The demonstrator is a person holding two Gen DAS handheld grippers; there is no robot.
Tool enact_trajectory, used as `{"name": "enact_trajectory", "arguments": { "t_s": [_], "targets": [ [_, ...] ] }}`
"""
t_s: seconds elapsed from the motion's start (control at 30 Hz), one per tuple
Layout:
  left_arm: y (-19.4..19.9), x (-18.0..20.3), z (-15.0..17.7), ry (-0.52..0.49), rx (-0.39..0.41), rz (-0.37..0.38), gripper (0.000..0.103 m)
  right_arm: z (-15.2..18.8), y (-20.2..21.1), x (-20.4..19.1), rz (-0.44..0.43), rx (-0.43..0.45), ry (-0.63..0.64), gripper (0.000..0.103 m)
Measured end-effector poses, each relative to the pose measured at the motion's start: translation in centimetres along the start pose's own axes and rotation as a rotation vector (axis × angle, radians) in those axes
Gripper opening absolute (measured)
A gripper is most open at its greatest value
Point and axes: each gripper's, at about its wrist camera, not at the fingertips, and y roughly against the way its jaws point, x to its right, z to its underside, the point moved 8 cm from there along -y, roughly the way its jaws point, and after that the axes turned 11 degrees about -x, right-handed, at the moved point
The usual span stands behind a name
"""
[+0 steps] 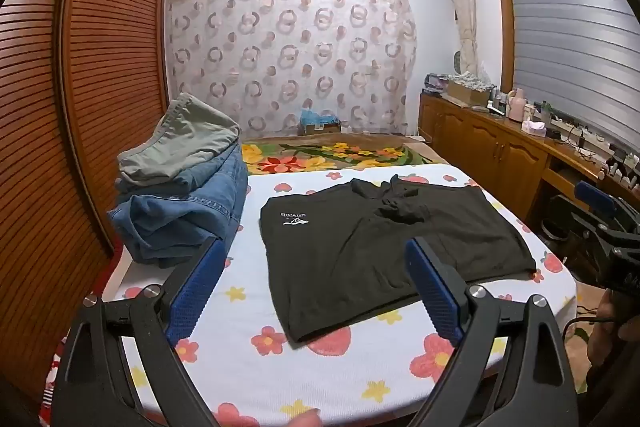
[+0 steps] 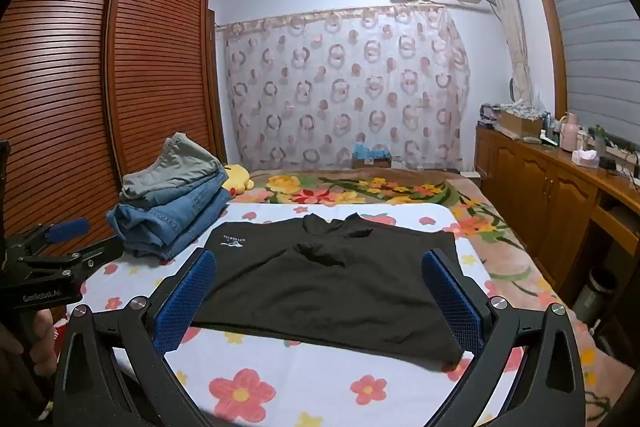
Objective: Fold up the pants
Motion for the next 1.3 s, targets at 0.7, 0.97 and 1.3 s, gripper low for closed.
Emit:
{"name": "enact_trajectory", "arguments": {
  "t_s": [0.7,0.97,1.3],
  "targets": [
    [-0.05,0.01,-0.06,-0.006,0.002,-0.004,0.092,0.01,-0.05,0.17,0.002,-0.005,-0.009,0.103],
    [-0.03,0.0,-0.07,-0.006,0.004,-0.003,0.092,-0.01,-0.06,0.19,0.001,-0.006,-0.008,0.103],
    [0.47,0.43,-0.31,-0.007,0.006,-0.006,0.092,-0.04,-0.04,0.15,0.002,-0.007,-0.009,0.103]
  ]
}}
